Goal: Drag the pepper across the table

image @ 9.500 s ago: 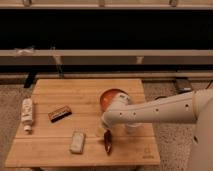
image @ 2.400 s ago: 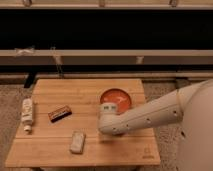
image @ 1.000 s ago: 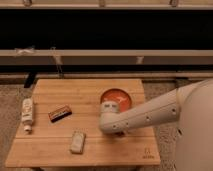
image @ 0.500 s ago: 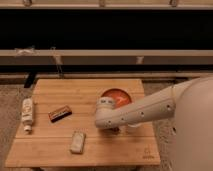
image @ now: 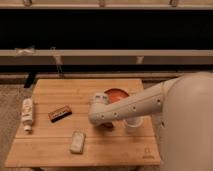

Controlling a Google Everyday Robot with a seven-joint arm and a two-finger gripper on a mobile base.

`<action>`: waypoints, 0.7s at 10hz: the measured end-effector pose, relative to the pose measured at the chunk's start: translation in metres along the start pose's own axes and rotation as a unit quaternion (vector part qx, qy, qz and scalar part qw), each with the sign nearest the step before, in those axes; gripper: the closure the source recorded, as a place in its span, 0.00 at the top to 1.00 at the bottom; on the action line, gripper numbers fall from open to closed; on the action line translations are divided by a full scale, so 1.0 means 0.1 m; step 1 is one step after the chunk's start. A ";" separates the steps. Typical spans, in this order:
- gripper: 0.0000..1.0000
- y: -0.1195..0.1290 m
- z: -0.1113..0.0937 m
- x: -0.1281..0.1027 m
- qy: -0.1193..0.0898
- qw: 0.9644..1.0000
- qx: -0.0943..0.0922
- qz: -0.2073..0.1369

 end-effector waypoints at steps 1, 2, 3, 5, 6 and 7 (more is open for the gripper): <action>0.00 0.01 0.01 0.06 0.002 1.000 0.001 -0.003; 0.00 0.03 0.01 0.13 0.005 1.000 0.001 -0.008; 0.02 0.05 0.00 0.21 0.008 1.000 0.000 -0.015; 0.20 0.07 -0.03 0.42 0.016 0.999 -0.002 -0.032; 0.31 0.09 -0.05 0.51 0.019 0.999 -0.003 -0.041; 0.40 0.11 -0.07 0.58 0.023 0.999 -0.003 -0.046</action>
